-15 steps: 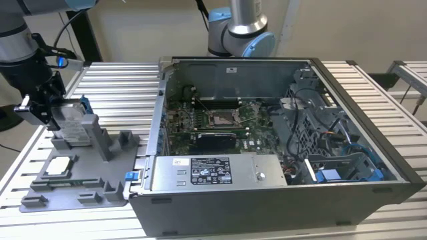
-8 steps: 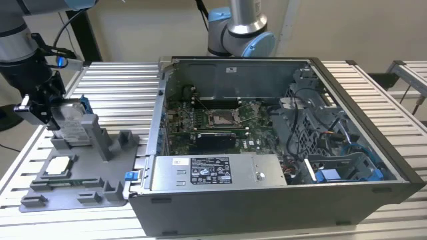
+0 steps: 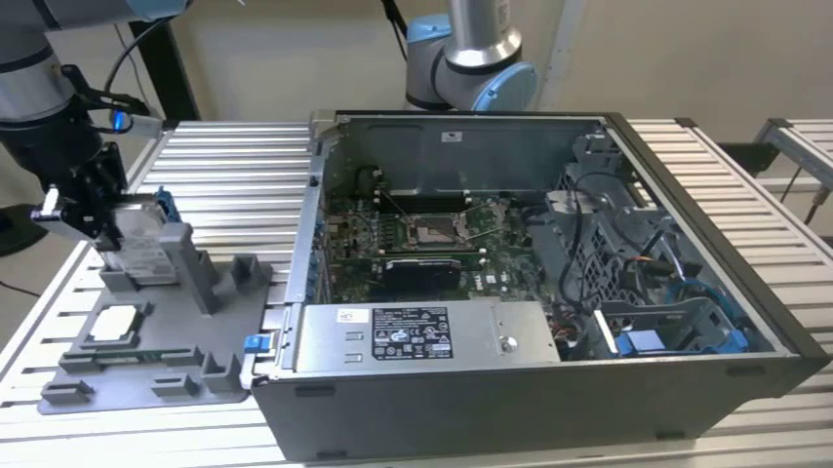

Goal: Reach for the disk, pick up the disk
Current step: 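Pick up the disk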

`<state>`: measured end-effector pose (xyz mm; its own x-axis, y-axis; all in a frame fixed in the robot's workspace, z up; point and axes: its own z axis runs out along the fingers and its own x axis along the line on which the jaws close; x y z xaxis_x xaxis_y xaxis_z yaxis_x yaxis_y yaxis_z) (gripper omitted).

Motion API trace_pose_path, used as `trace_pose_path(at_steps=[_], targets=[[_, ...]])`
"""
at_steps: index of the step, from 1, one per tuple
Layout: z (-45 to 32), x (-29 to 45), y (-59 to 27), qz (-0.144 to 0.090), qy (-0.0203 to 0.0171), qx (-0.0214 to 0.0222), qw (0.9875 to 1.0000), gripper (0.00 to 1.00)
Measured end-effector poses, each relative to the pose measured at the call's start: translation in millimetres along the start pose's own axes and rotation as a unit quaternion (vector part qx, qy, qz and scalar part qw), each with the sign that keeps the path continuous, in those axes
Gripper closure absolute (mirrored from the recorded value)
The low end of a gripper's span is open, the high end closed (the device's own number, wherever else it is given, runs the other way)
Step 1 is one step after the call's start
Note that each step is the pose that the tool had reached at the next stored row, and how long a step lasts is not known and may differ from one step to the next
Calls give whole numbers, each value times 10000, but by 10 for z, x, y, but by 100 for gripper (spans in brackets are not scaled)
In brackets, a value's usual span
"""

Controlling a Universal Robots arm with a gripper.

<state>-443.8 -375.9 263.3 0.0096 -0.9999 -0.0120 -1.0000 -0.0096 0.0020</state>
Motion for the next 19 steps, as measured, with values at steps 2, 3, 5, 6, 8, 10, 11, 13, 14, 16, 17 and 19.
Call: trace_pose_path(at_steps=[2,3,5,6,8,10,11,13,14,16,17,19], targets=[[0,0,0,-1,0,0,10000,100],[0,0,1,0,0,0,10000,100],[0,-1,1,0,0,0,10000,100],[0,-1,1,0,0,0,10000,100],[0,0,1,0,0,0,10000,100],[0,0,1,0,0,0,10000,100],[0,0,1,0,0,0,10000,100],[0,0,1,0,0,0,10000,100],[0,0,2,0,0,0,10000,100],[0,0,2,0,0,0,10000,100],[0,0,2,0,0,0,10000,100],[0,0,2,0,0,0,10000,100]])
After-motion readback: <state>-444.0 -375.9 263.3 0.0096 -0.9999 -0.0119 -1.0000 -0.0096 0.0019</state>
